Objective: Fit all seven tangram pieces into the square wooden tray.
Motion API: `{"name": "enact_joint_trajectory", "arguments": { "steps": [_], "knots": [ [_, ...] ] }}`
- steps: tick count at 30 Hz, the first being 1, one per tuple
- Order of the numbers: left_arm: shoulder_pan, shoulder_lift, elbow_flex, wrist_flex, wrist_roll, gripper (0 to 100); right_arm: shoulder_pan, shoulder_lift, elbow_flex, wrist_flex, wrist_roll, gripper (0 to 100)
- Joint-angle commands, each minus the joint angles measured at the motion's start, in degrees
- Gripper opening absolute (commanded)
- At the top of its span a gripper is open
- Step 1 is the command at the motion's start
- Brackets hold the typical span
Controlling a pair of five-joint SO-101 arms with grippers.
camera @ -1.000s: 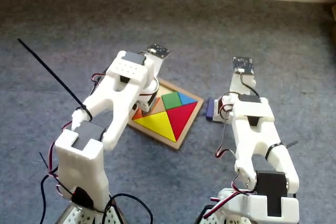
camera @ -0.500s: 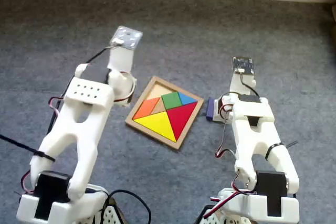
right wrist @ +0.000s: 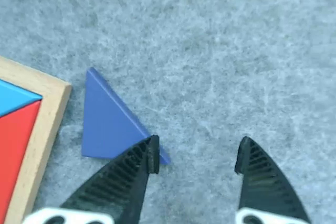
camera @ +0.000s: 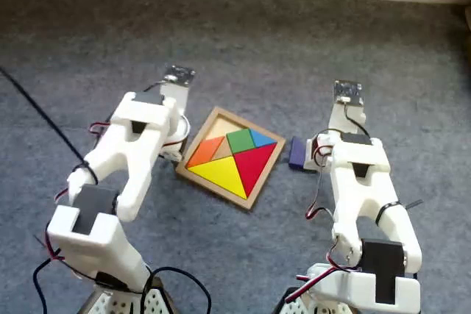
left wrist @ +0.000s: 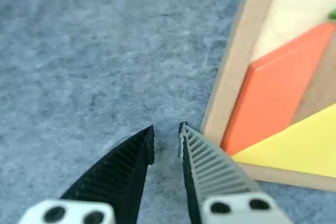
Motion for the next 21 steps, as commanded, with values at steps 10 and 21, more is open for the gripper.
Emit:
{"name": "enact_joint_trajectory", "arguments": {
  "steps": [10,21],
  "knots": [
    [18.1,-12.6,4.4,7.5,9.3,9,4.0,-2.9,-0.5,-1.3,-0.7,23.1],
    [20.5,-32.1,14.1,5.1,5.7,9,5.8,-2.9,-0.5,-1.3,-3.4,23.1]
  ]
}}
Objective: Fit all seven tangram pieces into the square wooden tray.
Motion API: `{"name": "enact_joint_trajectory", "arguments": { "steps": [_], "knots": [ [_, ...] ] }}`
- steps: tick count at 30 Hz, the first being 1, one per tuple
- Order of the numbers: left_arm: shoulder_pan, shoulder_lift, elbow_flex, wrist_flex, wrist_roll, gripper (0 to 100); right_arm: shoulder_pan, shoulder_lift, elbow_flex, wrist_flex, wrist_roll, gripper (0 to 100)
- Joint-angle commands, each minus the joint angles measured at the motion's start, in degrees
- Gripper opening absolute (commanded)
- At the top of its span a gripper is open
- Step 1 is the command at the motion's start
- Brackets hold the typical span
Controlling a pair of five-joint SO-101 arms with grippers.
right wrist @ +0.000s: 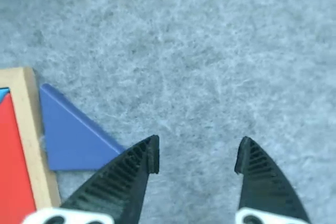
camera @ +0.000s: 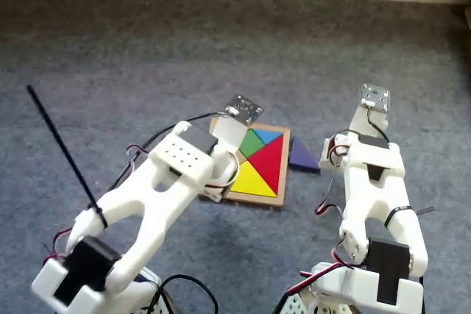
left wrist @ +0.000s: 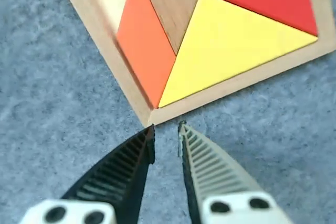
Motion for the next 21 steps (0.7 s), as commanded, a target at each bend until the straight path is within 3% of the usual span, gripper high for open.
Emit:
{"name": "enact_joint_trajectory", "arguments": {
  "steps": [1,5,14,21],
  "knots": [
    [-2.8,-9.2,0.8,-0.5,-0.7,9,0.7,-2.9,-0.5,-1.2,-0.6,23.1],
    [-11.2,-20.0,4.4,-0.5,-1.1,10,0.4,-3.1,-0.9,-0.1,2.7,23.1],
    [-26.5,-36.8,18.9,-1.1,-8.9,10,-6.8,-2.3,-14.5,16.8,15.4,23.5],
    [-35.6,-41.4,32.7,-11.0,-12.6,10,-13.1,-2.2,-18.8,19.5,20.7,23.7]
  ]
}}
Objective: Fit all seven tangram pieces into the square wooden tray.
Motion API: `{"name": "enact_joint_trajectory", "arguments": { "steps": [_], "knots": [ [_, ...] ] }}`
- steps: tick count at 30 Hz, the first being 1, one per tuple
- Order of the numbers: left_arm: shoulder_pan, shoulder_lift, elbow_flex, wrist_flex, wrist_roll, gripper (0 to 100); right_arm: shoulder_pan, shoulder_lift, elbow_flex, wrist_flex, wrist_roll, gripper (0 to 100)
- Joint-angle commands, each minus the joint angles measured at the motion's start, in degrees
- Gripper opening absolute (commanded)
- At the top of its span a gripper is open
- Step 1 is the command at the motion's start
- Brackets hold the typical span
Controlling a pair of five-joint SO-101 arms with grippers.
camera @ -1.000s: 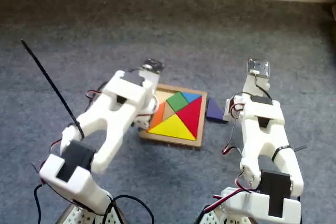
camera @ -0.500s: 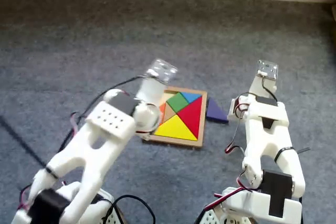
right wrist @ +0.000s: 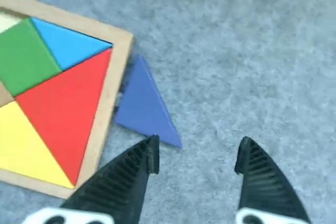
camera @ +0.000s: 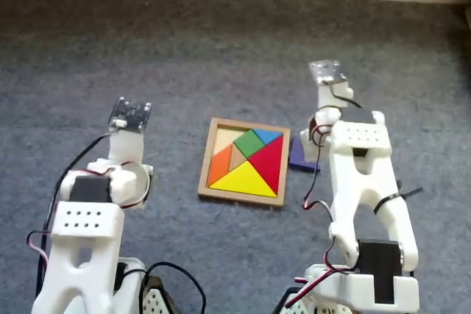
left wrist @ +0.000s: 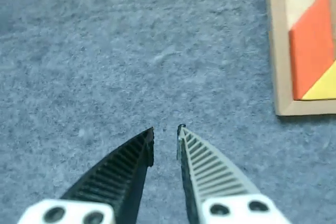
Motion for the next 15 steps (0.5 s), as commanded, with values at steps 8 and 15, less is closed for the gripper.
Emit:
{"name": "enact_joint_trajectory", "arguments": {
  "steps": [8,15],
  "knots": [
    [-3.6,-2.4,10.1,-10.5,-1.9,10,-6.2,10.4,-10.6,1.0,3.1,35.0],
    [-3.6,-2.4,10.3,-10.8,-1.9,10,-6.2,22.7,-19.7,1.3,3.1,35.0]
  ]
}}
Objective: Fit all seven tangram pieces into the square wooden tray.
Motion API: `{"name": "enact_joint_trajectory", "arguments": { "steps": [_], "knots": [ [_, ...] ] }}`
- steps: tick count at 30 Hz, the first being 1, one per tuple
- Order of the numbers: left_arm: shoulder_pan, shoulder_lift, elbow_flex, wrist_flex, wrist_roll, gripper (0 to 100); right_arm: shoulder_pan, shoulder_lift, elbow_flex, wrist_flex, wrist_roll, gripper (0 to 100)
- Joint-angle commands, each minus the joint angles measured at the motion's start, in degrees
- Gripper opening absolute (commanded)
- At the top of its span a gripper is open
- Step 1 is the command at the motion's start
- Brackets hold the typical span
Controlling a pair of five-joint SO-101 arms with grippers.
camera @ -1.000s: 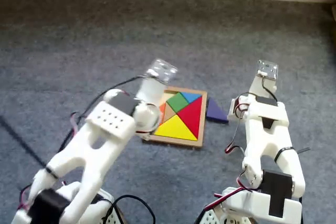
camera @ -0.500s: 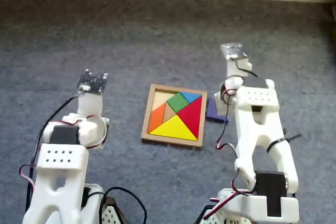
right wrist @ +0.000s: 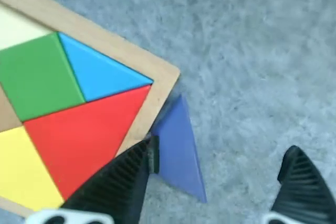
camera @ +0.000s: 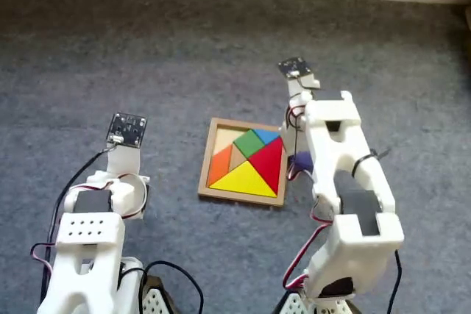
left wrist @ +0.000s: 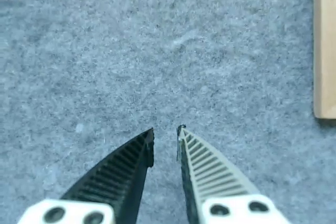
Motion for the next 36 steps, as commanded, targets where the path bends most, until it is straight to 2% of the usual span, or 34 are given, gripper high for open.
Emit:
{"name": "enact_joint_trajectory", "arguments": {
  "steps": [1,8,13,20,26,31,36],
  "knots": [
    [-1.0,-0.8,0.0,-1.1,-0.5,10,-1.1,1.2,-4.9,0.5,0.8,35.0],
    [-0.8,-0.8,0.0,-1.1,-0.5,10,-2.3,1.5,-5.1,0.5,0.3,35.0],
    [-0.9,-0.8,0.0,-1.1,-0.5,10,-3.6,1.7,-4.8,0.0,-4.5,35.0],
    [-0.9,-0.8,0.0,-1.1,-0.5,10,-2.7,7.1,-4.6,0.5,-4.3,35.0],
    [-0.9,-0.8,0.0,-1.1,-0.5,10,-2.8,7.1,-5.1,6.3,3.2,28.6],
    [-0.9,-0.8,0.1,-1.1,-0.5,10,-3.5,4.4,-4.6,7.6,3.8,28.3],
    [-0.9,-0.8,0.1,-1.1,-0.5,10,-5.1,4.4,-4.6,10.9,9.1,28.3]
  ]
}}
